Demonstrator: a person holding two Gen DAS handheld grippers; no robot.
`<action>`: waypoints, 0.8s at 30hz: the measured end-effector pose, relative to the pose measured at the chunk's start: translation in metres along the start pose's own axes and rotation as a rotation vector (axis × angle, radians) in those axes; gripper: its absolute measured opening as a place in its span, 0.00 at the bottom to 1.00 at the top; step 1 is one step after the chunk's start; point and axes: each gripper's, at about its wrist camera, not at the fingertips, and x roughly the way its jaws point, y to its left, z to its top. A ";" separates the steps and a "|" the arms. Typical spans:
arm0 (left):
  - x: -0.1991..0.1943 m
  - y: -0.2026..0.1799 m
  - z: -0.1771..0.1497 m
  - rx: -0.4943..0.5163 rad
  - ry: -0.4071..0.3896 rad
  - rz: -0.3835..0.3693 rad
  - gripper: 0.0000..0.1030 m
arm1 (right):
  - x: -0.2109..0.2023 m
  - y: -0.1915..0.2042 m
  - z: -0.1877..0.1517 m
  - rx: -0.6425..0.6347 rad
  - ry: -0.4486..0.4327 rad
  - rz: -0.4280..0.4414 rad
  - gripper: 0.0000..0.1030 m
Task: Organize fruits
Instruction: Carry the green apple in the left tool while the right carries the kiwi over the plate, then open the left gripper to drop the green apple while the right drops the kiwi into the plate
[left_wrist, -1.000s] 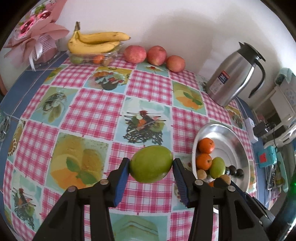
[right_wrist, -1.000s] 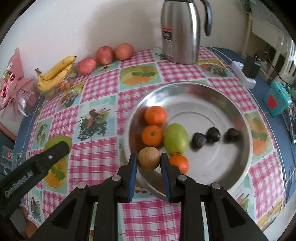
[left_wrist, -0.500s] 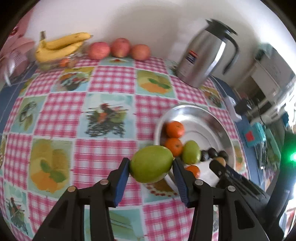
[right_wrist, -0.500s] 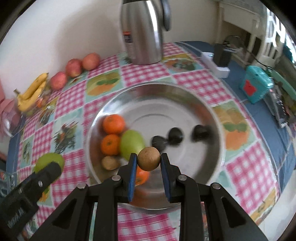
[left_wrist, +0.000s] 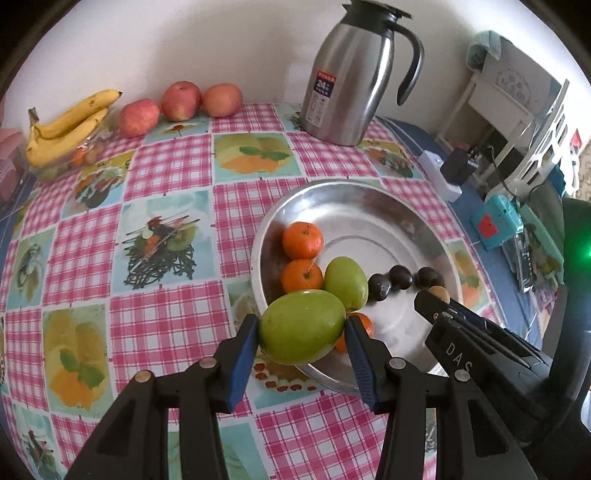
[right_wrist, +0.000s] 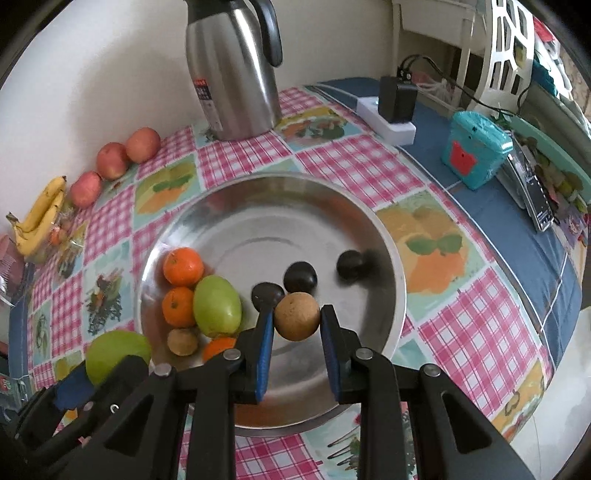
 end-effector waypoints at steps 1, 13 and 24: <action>0.002 0.000 0.000 0.001 0.006 0.001 0.49 | 0.002 0.000 -0.001 0.001 0.008 -0.003 0.26; 0.018 -0.006 -0.003 0.037 0.040 -0.001 0.49 | 0.018 -0.010 -0.005 0.048 0.070 -0.020 0.26; 0.017 -0.006 -0.002 0.037 0.026 -0.013 0.50 | 0.018 -0.012 -0.004 0.064 0.071 -0.020 0.31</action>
